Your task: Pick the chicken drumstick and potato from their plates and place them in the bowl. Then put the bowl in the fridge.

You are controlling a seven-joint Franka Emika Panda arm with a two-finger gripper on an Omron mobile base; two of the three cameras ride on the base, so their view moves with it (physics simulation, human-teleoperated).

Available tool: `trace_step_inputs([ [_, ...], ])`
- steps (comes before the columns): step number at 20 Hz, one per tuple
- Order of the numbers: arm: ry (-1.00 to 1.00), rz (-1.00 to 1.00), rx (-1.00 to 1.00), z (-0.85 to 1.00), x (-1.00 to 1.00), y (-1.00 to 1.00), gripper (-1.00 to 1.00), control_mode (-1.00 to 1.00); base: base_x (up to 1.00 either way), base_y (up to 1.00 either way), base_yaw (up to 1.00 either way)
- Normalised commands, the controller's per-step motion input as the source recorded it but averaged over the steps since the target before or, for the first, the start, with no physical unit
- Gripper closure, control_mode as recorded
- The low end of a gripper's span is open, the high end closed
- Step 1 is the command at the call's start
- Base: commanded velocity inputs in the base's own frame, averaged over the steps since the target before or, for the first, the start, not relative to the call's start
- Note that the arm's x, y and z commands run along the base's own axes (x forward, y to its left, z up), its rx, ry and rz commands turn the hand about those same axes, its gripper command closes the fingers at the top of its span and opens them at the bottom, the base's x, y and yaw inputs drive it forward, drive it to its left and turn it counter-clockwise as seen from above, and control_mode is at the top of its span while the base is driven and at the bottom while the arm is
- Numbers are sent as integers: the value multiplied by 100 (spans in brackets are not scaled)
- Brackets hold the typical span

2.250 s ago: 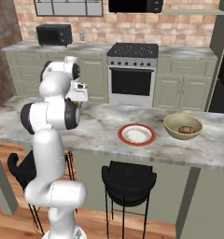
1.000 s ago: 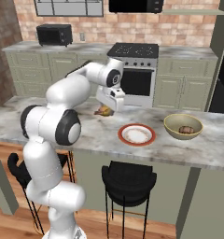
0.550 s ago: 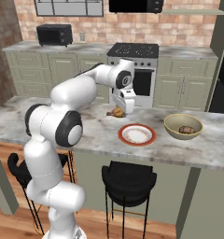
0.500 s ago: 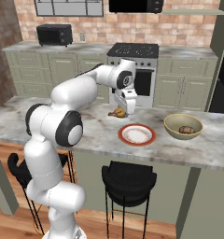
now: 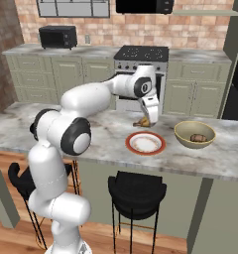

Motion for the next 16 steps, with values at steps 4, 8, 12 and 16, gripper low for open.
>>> trace_step_inputs([
  [4,-1,-11,-10,0,3,-70,100,-100,0,0,0],
  [8,-1,-10,-6,0,1,-65,100,-100,0,0,0],
  [12,0,-9,-4,0,14,-56,100,-100,0,0,0],
  [16,0,0,0,1,28,-42,100,-100,0,0,0],
])
